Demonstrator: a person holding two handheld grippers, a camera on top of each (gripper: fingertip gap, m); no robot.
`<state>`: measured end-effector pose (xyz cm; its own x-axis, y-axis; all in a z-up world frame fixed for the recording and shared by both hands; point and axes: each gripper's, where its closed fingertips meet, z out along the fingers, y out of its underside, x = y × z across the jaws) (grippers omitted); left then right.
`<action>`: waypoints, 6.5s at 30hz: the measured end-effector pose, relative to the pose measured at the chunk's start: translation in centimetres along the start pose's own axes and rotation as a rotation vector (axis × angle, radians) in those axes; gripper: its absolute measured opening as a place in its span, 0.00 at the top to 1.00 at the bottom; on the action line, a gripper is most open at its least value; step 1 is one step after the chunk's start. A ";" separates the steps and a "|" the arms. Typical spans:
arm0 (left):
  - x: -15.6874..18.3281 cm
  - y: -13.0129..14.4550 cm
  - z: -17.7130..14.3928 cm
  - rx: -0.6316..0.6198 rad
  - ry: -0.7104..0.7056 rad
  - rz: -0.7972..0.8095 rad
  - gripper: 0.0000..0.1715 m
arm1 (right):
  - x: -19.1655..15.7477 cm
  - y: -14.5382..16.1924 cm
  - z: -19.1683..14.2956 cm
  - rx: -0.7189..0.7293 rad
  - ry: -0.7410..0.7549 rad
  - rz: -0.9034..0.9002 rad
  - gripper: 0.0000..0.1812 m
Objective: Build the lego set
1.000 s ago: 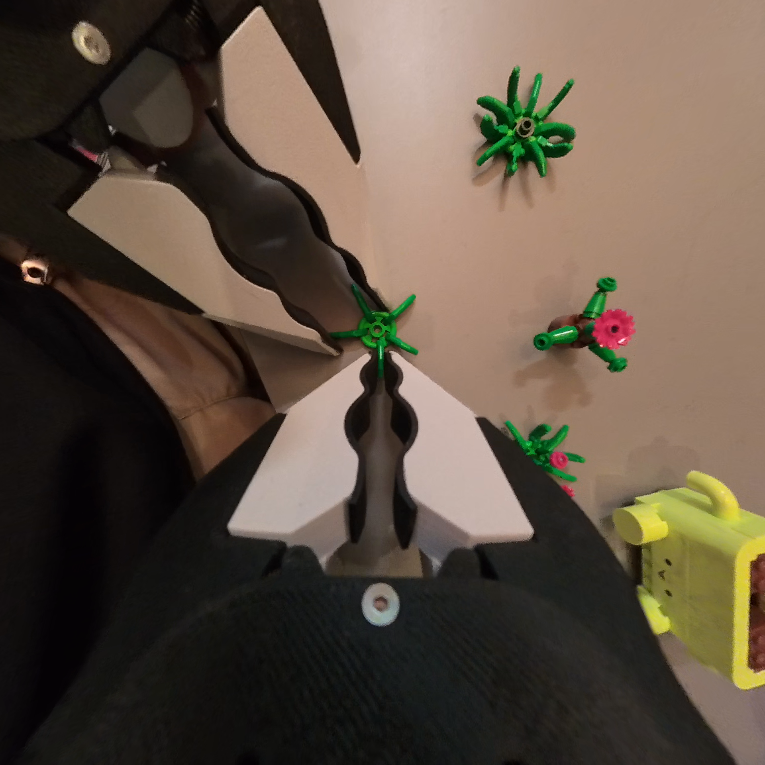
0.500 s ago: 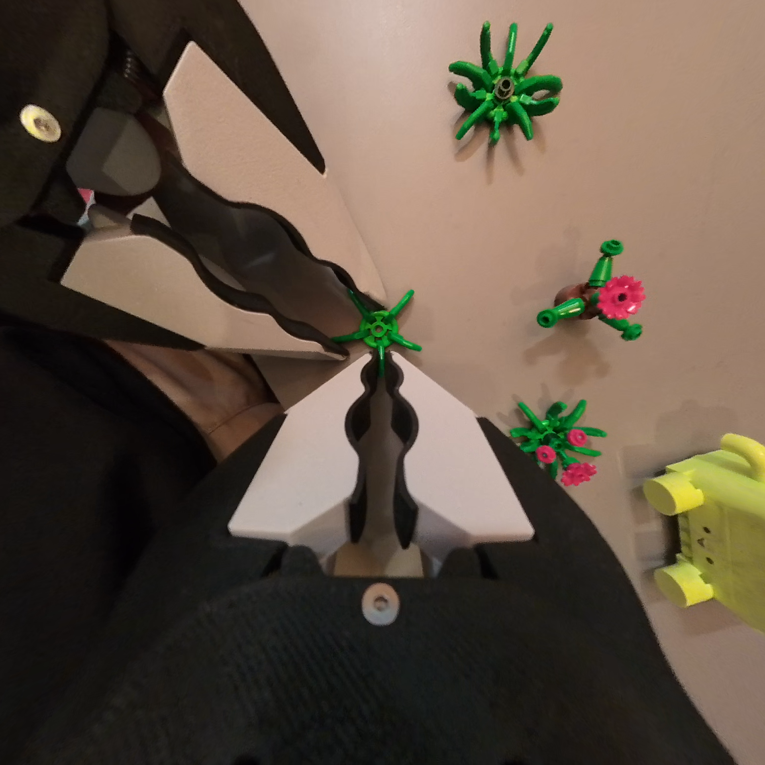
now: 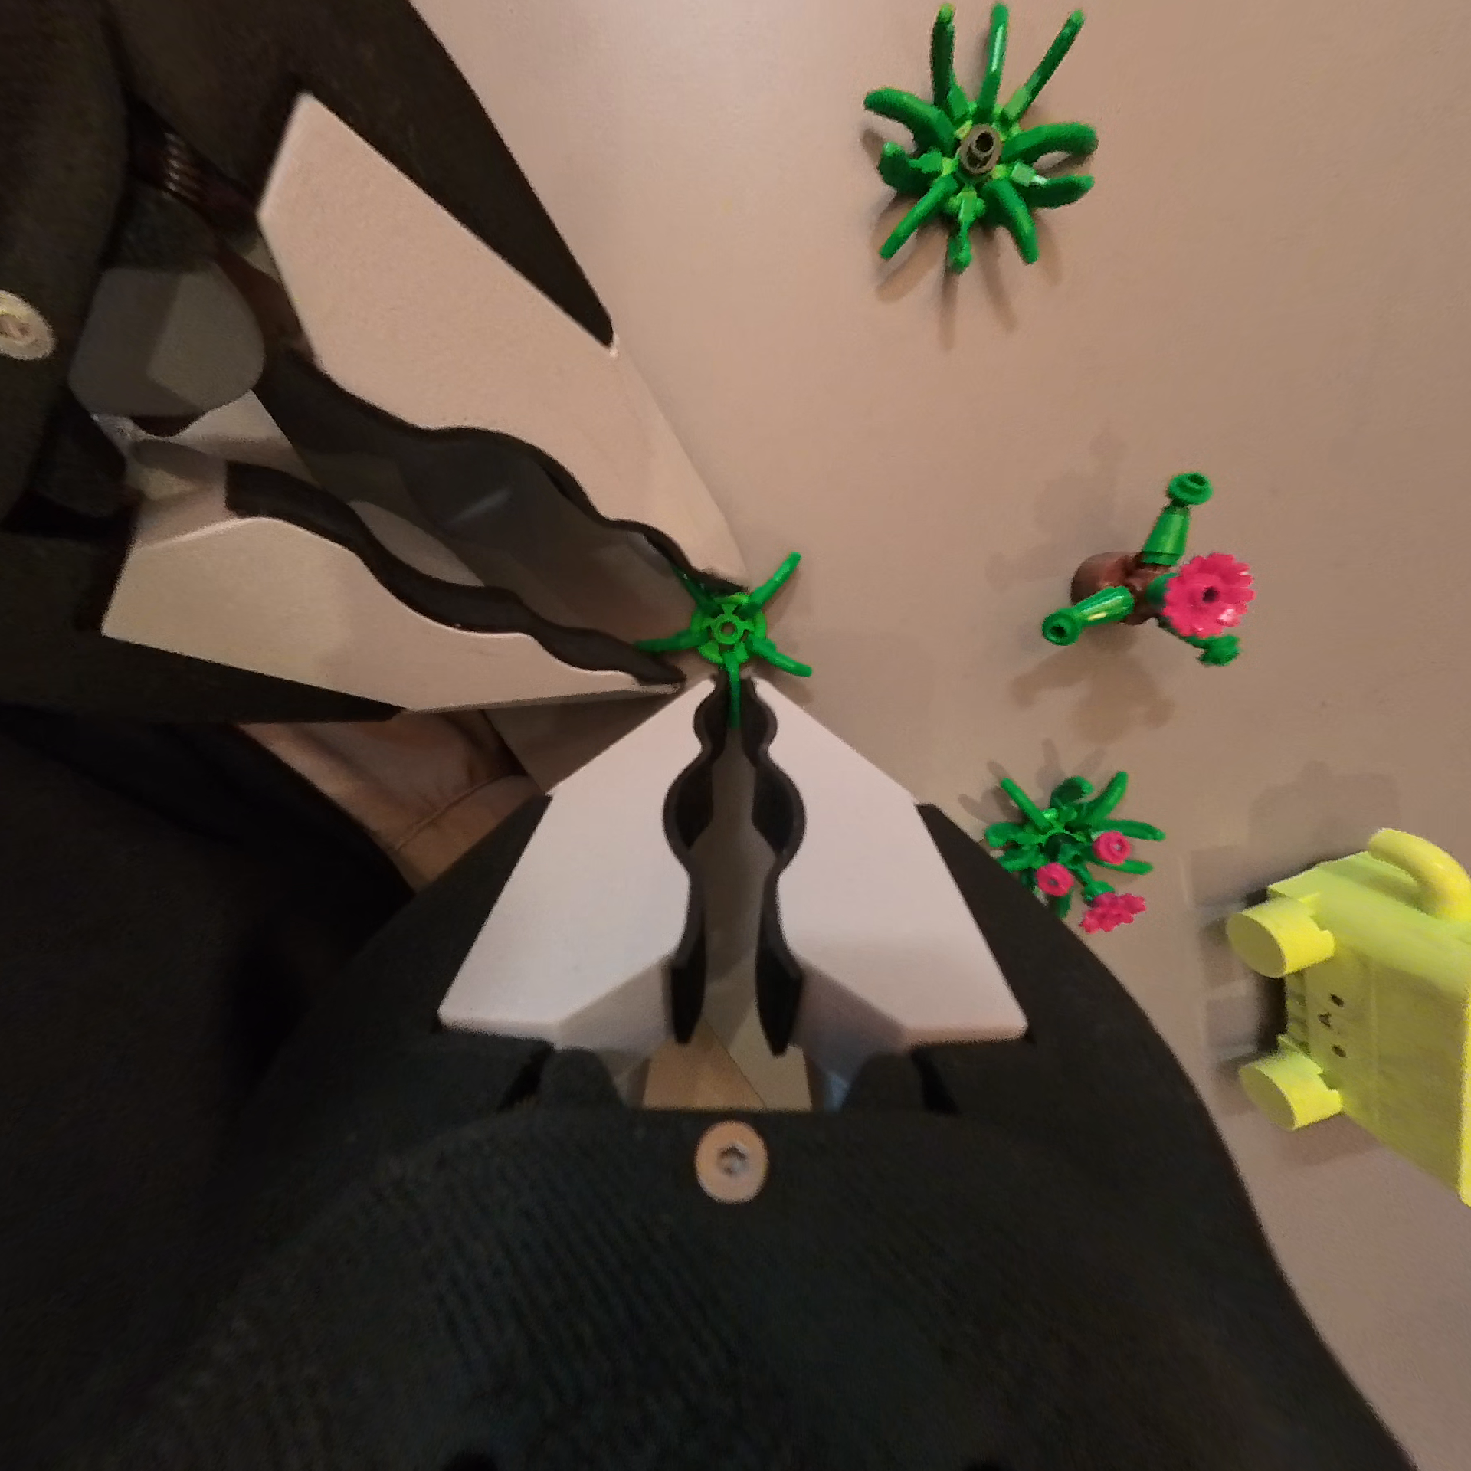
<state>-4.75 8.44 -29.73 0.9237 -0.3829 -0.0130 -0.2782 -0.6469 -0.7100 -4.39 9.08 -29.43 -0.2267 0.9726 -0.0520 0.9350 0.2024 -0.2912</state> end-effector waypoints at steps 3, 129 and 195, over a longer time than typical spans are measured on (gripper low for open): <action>-0.3 0.1 -0.1 -0.001 -0.005 -0.015 0.85 | -0.1 -0.1 0.3 0.014 -0.010 0.003 1.00; 0.6 0.1 -0.8 0.027 0.115 -0.027 0.90 | -0.2 -0.3 0.0 0.093 -0.279 -0.269 1.00; -1.0 -4.5 -6.5 0.492 0.375 -0.304 0.98 | -0.5 -2.9 -5.5 0.732 -0.348 -0.111 1.00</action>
<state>-6.10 7.44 -21.95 0.7636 -0.4911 0.4191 0.2129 -0.4213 -0.8816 -5.50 8.67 -23.26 -0.4917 0.8356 -0.2451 0.5148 0.0519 -0.8557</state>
